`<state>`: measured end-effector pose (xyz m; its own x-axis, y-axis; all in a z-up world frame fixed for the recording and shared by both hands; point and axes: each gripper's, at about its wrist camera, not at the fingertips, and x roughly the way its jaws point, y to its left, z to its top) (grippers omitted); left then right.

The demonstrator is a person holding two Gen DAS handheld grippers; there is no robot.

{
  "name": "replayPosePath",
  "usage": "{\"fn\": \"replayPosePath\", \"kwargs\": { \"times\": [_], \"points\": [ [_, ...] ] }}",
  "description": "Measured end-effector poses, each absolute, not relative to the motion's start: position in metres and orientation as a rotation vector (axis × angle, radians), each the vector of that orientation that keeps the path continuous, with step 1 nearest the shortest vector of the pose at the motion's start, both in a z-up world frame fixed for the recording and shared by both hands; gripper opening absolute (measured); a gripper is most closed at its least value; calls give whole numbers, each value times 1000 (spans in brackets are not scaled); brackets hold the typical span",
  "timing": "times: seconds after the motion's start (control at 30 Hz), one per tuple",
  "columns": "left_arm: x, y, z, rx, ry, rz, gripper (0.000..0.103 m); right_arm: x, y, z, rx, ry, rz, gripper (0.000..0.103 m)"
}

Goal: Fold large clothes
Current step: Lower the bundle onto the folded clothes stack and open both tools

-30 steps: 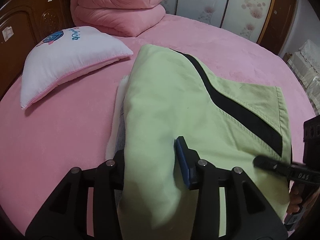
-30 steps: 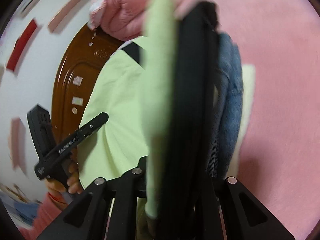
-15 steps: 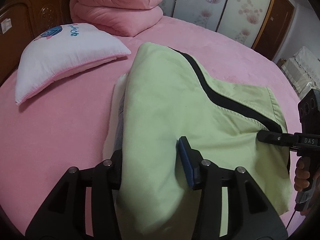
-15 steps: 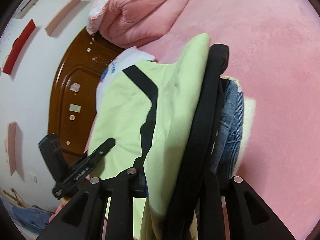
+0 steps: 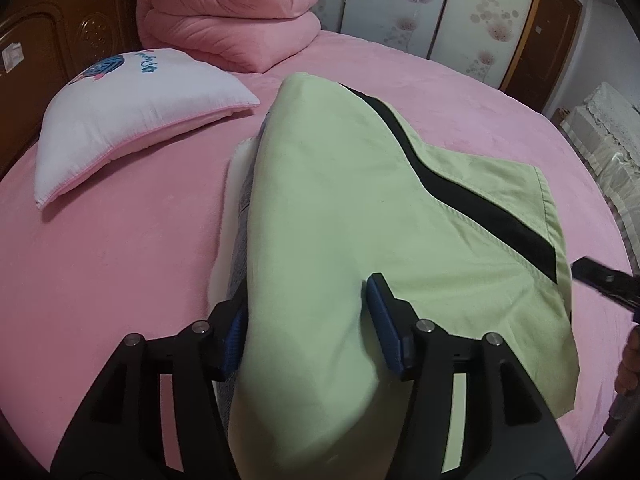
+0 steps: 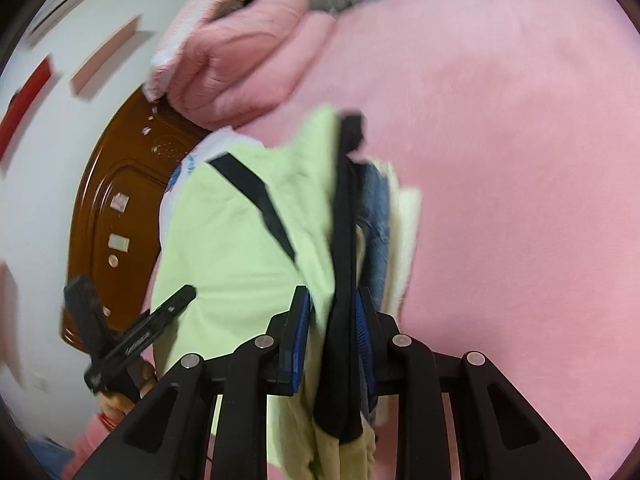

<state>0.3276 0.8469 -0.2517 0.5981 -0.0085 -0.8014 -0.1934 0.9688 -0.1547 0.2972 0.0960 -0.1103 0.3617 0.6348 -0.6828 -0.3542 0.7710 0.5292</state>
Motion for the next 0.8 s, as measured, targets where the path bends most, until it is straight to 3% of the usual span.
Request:
{"fn": "replayPosePath", "kwargs": {
  "times": [0.07,0.17,0.43,0.5,0.6,0.67,0.7,0.73,0.8],
  "points": [
    [327,848,-253,-258,928,116,55,277,102,-86,257,909,666,23],
    [326,850,-254,-282,924,130,57,258,127,-67,266,875,791,37],
    [319,851,-258,-286,897,130,57,237,168,-127,83,1083,809,36],
    [317,856,-261,-323,886,120,59,240,152,-140,94,1084,767,25],
    [310,854,-263,-334,857,152,59,243,124,-138,135,1033,693,24],
    [304,848,-263,-327,833,198,59,236,105,-132,131,1015,651,35],
    [299,844,-262,-332,815,234,59,233,94,-132,93,1016,547,59],
    [294,841,-261,-339,796,275,64,230,83,-134,96,1013,506,75],
    [276,828,-258,-358,718,426,72,225,62,-138,136,1021,496,76]
  ]
}}
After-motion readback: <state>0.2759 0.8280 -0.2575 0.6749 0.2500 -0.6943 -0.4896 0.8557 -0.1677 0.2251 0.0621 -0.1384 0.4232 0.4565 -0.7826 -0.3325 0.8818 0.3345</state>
